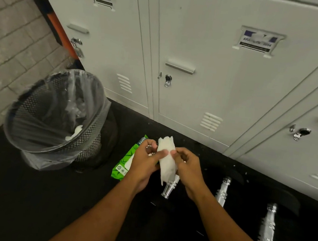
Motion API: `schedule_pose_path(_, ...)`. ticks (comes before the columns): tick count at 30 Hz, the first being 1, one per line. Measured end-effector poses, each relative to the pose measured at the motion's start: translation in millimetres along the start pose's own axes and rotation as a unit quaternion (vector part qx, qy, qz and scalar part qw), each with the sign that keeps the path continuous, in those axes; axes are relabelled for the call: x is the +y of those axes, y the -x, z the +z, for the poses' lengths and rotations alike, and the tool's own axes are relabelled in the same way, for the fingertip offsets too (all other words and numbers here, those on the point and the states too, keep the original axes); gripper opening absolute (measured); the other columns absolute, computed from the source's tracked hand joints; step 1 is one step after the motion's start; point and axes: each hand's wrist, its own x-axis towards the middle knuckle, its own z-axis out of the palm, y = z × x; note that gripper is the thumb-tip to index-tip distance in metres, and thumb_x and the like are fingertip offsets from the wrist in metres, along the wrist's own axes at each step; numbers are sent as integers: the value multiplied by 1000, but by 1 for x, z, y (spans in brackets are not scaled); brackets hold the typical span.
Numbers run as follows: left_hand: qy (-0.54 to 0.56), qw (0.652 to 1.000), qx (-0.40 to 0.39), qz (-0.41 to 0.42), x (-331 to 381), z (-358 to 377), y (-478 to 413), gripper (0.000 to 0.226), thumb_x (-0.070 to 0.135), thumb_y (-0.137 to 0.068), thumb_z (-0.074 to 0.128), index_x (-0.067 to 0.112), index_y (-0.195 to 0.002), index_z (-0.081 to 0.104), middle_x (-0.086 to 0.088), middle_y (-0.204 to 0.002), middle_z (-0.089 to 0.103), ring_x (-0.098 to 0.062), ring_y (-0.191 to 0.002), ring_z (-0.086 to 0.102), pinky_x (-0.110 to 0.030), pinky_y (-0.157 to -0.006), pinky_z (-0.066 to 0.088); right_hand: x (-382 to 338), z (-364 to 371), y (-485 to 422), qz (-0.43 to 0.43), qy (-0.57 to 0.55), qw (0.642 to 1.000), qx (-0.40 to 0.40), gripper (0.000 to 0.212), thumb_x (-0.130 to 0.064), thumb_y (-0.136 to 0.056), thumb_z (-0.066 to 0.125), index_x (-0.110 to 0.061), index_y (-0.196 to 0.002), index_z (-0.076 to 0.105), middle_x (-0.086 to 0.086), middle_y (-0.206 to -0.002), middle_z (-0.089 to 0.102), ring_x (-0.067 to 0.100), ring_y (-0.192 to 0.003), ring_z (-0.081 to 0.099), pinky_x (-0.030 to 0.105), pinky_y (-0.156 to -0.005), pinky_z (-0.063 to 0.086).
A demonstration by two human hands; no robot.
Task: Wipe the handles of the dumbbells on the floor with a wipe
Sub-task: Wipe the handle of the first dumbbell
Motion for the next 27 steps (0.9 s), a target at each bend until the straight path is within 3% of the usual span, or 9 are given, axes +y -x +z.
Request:
schedule_pose_path(4,-43,998,24,24,3,-4,6,29,7,-82,74,8,-102,53,-17,-107,64,-32,-98,68,-44,-74,60,-2,3,9,-13,-28,999,7,15,-18,-95,56,-23,-108,60,-10,-90,67,5,-79,68,24,-69,58)
schedule_pose_path(8,-35,998,-49,-36,14,-10,18,37,13,-85,73,15,-119,58,-16,-105,71,-28,-96,71,-33,-72,58,-8,0,10,-19,-39,998,34,26,-17,-94,57,-35,-112,54,-5,-92,67,15,-88,66,37,-76,59)
schedule_pose_path(12,-116,989,-96,-4,20,-11,25,44,1,-80,75,19,-119,66,-8,-99,67,-19,-92,69,-27,-76,56,-18,-10,12,-27,-30,999,23,30,-15,-94,56,-36,-116,54,6,-92,67,22,-91,66,42,-80,58)
schedule_pose_path(15,-126,986,-109,10,31,-1,30,49,1,-79,75,21,-122,65,-10,-107,66,-22,-95,68,-34,-84,57,-30,-17,17,-41,-47,998,5,29,-10,-94,54,-32,-112,58,4,-91,67,22,-89,66,43,-75,60)
schedule_pose_path(19,-19,992,-110,-51,52,20,44,38,3,-90,63,17,-125,58,-18,-112,69,-32,-97,70,-41,-83,58,-49,-29,25,-51,-64,997,-10,25,-11,-94,54,-34,-102,62,6,-96,67,23,-92,65,43,-78,59)
schedule_pose_path(21,-16,992,-111,-56,62,29,51,35,3,-92,60,16,-124,56,-19,-111,70,-33,-94,70,-44,-85,57,-59,-36,29,-55,-63,996,-24,23,-10,-94,54,-29,-99,65,7,-97,68,23,-93,65,40,-79,58)
schedule_pose_path(27,-79,993,-66,53,58,30,30,25,-7,-84,66,3,-107,63,-13,-100,58,-23,-91,64,-35,-75,59,-49,-40,14,-61,-38,997,-22,22,-6,-95,51,-13,-96,71,-1,-100,69,14,-94,64,31,-83,56)
